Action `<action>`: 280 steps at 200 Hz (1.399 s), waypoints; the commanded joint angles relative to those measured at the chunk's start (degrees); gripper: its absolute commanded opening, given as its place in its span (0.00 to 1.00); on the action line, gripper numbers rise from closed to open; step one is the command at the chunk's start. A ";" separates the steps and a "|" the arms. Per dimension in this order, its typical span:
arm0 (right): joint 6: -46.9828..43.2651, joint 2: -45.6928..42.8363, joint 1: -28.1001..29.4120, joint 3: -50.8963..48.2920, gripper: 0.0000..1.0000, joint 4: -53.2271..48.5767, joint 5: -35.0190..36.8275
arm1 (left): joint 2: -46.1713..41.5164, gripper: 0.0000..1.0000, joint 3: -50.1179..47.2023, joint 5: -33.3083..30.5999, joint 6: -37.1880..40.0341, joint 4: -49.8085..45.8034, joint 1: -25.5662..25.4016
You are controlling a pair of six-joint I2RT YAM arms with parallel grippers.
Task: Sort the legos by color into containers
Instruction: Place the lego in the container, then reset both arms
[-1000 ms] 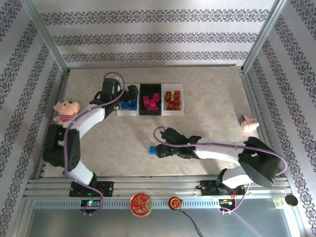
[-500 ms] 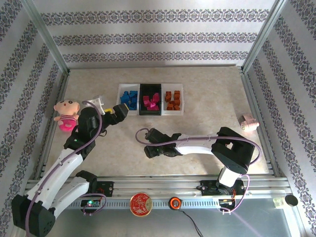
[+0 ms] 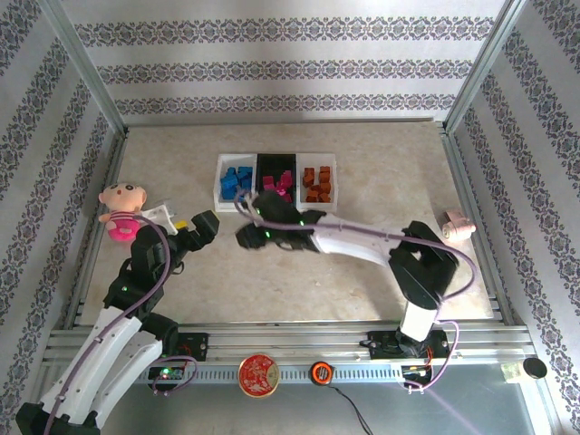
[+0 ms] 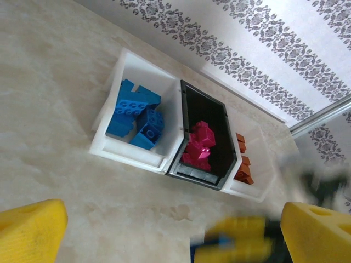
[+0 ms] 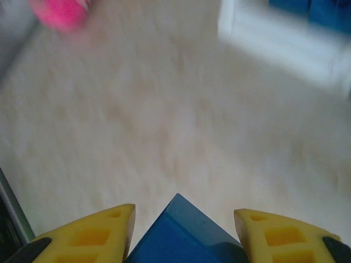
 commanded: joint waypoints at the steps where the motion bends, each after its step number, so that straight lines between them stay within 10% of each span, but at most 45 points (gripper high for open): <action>1: -2.33 9.05 -3.26 11.30 0.30 -0.22 -3.18 | -0.99 1.00 -0.93 -1.66 -0.95 -2.63 -0.44; 75: 1.70 29.10 -9.79 41.55 0.35 -2.66 -0.48 | -0.86 1.00 -1.55 -0.03 -2.08 -1.54 -0.41; 123: 4.67 33.98 -11.87 51.98 0.76 -6.11 1.39 | 0.01 1.00 -2.15 -0.20 -2.48 0.64 -0.46; 134: 5.00 33.16 -12.23 51.82 0.98 -6.61 0.92 | 0.85 1.00 -1.83 -0.20 -2.26 1.14 -0.46; 214: 1.21 -4.82 -12.18 0.44 0.98 16.46 10.52 | 16.53 1.00 6.90 -6.44 3.59 8.05 0.20; 280: -3.14 -25.85 -16.08 -27.12 0.98 21.57 23.40 | 39.52 1.00 8.25 -12.32 27.43 31.90 9.52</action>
